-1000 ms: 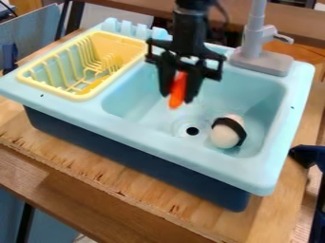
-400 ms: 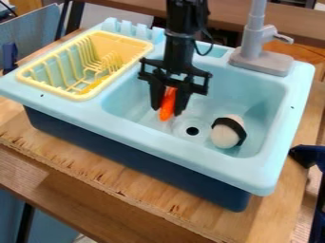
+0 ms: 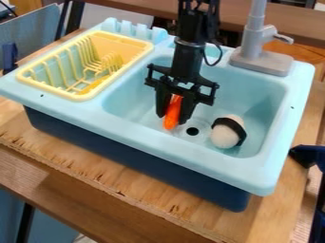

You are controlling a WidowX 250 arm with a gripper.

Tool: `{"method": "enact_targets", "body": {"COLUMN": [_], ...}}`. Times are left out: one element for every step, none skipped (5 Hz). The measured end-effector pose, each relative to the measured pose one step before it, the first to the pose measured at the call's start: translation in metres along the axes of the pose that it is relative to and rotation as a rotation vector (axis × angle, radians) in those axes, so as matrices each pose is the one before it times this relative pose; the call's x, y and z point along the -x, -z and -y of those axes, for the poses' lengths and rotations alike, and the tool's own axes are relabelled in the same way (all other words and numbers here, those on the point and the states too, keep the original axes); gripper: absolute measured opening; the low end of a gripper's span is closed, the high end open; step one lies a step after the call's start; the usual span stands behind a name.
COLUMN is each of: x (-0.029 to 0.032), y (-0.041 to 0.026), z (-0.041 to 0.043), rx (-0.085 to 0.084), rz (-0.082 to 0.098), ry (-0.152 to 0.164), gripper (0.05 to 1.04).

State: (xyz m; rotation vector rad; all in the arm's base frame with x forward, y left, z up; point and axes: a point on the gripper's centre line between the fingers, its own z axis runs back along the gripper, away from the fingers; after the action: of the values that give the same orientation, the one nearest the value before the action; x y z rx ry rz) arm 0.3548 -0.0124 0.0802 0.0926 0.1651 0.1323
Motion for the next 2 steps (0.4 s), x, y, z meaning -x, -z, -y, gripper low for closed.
{"method": "enact_targets", "body": {"x": [0.00131,0.00074], "y": [0.00082,-0.0009], "z": [0.00139,-0.0042], "rx": [-0.0142,-0.0108], "rz": [-0.0071,-0.0041], "ry": [-0.0044,-0.0399], "gripper": [0.837,1.005]}}
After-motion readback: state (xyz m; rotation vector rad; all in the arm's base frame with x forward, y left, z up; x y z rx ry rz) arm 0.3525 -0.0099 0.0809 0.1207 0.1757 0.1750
